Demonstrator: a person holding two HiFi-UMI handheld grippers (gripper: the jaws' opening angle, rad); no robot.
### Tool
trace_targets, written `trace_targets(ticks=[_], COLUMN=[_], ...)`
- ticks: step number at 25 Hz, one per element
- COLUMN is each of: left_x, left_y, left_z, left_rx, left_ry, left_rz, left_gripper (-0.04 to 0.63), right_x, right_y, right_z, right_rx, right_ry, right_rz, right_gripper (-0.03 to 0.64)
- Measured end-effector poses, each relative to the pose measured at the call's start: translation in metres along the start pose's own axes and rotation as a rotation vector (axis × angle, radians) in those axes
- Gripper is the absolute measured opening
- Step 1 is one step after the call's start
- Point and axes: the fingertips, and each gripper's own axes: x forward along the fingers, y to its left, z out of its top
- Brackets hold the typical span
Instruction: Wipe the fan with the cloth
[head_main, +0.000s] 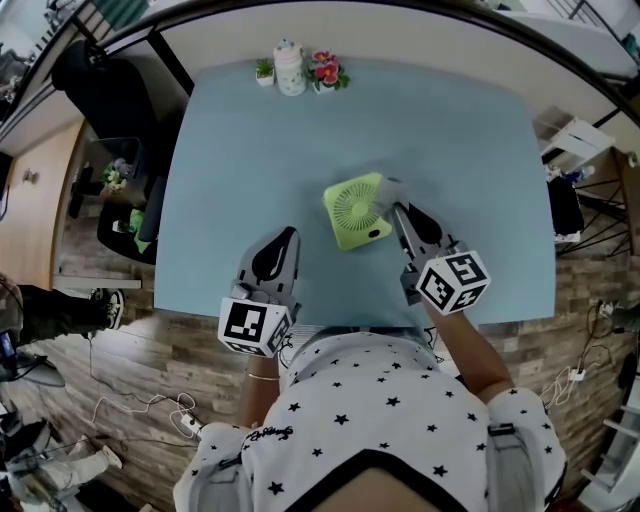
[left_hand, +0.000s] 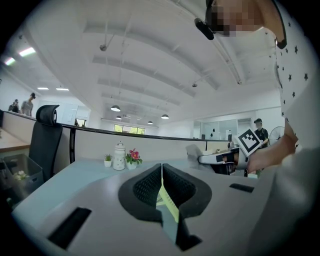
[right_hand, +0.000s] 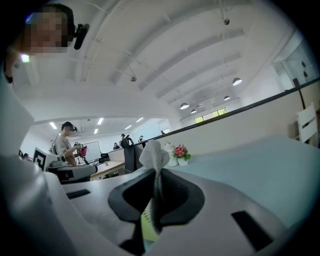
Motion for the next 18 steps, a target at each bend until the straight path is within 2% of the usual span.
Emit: trace_targets(ticks=[18], left_x=[-0.004], left_y=[-0.01], left_z=[-0.004], left_rx=[0.0], left_ry=[0.008], left_rz=[-0.02], left_gripper=[0.032], right_x=[-0.013], right_y=[0.007], right_z=[-0.001], right_rx=[0.013], right_ry=[-0.009], right_rz=[-0.004], right_gripper=[0.029])
